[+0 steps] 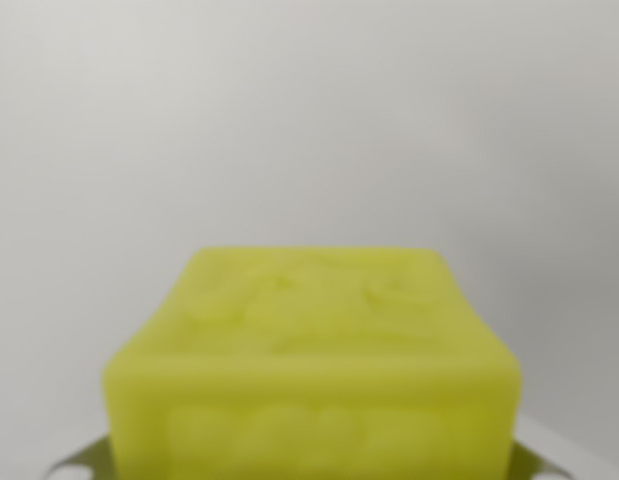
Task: Pick yellow cube
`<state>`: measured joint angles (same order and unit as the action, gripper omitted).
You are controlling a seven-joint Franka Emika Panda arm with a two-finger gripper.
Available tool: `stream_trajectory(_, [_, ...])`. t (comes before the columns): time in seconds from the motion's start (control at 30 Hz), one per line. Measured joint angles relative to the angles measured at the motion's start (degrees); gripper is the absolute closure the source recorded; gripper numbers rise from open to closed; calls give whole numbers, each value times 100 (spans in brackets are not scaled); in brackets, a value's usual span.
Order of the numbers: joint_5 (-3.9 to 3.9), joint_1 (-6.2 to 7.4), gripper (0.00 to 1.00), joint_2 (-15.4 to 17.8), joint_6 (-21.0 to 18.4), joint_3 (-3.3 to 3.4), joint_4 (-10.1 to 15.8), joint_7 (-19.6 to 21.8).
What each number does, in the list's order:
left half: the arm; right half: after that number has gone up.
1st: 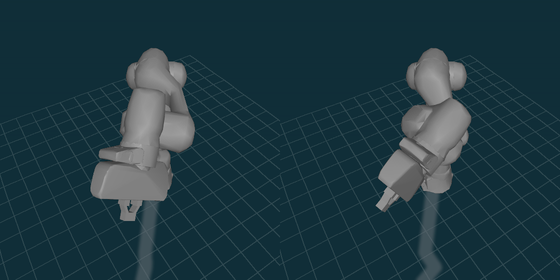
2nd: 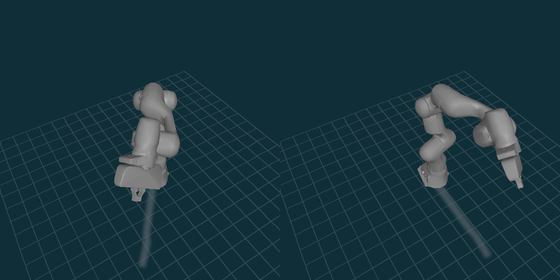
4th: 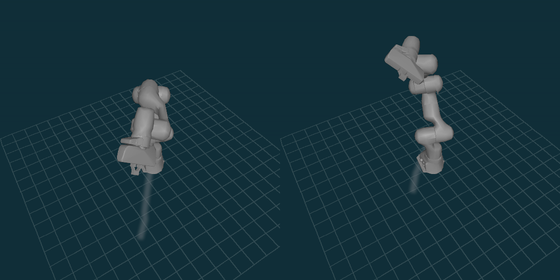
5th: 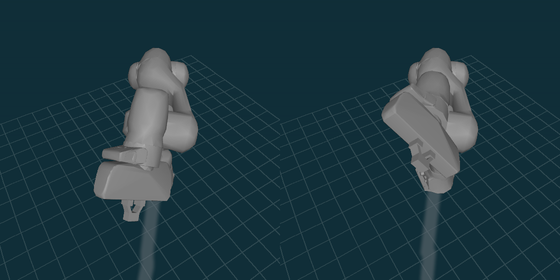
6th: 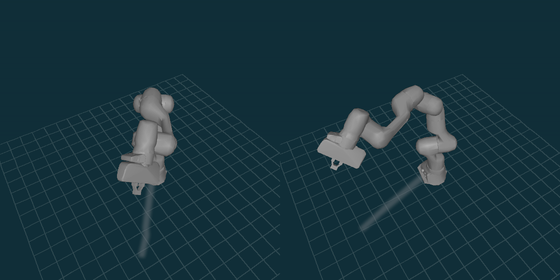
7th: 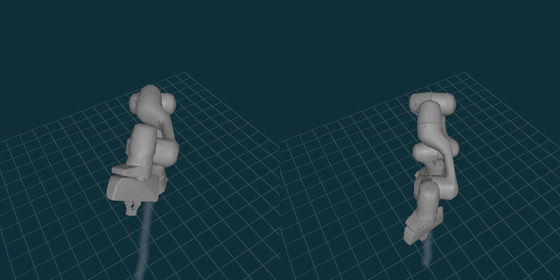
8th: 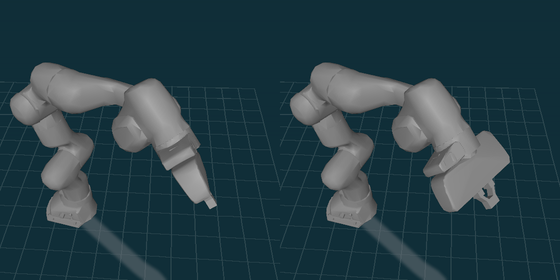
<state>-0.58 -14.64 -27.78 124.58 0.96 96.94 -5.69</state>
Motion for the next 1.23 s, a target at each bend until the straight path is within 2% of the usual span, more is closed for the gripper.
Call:
stream_trajectory(0.93, [8,-1,100,295,-551,0,-256,5])
stream_trajectory(1.23, [9,-1,100,315,-592,0,-279,5])
